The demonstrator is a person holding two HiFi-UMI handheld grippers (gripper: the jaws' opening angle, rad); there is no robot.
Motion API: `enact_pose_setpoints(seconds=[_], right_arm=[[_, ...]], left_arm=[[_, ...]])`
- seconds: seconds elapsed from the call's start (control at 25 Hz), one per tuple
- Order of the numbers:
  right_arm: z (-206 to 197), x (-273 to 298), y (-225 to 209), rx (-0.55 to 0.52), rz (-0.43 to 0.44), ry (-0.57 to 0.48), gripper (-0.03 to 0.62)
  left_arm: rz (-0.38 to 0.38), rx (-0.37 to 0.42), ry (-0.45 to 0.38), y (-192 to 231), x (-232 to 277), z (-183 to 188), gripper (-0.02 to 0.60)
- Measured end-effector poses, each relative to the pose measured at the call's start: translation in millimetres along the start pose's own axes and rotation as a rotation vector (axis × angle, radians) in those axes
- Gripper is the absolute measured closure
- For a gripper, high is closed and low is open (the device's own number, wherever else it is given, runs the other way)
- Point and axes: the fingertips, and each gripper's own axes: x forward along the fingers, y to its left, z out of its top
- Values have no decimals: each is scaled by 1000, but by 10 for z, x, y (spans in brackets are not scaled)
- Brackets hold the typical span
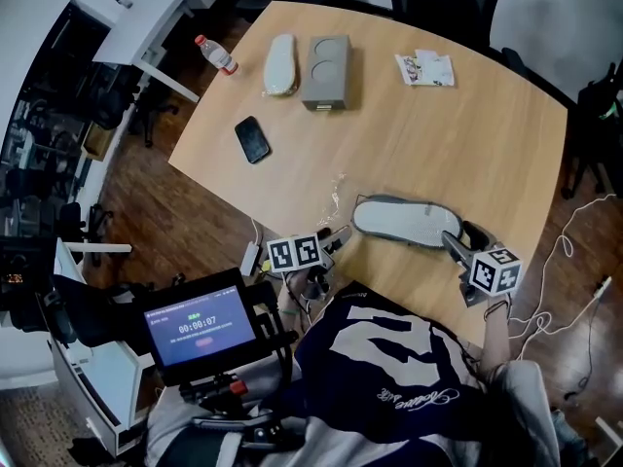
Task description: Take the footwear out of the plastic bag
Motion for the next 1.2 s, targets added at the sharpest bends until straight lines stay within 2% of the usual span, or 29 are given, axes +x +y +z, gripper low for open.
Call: enact_pose_setpoints(seconds=[0.16,0.28,0.32,0.48,0.72,0.92,1.04,1.08,1.16,1.2], right_arm=[[76,263,178,-238,47,114,286],[83,459,163,-329,48,174,278],[67,510,144,-332,49,193,258],[-41,606,69,-349,35,238,258],[-50,648,93,-361,55,176,258],[-67,642,103,-373,69,176,258],[-65,653,90,-373,77,178,258],[-61,654,89,-372,77,175,258],[-50,641,89,-364,76,161,258],[-43,628,90,-355,75,151,258]], left_arm=[[6,19,13,-4,32,-28,287],[5,33,20,-12,56,-35,287],[4,34,20,-10,59,-36,287],[-26,-21,-9,-11,82,-11,287],[-143,-157,-63,-130,209,149,288],[-243,-280,-116,-231,378,308,288],[-266,-311,-127,-306,511,360,290],[-245,-303,-124,-303,550,357,306],[-185,-281,-120,-265,591,343,435],[-173,-277,-125,-257,592,345,440]])
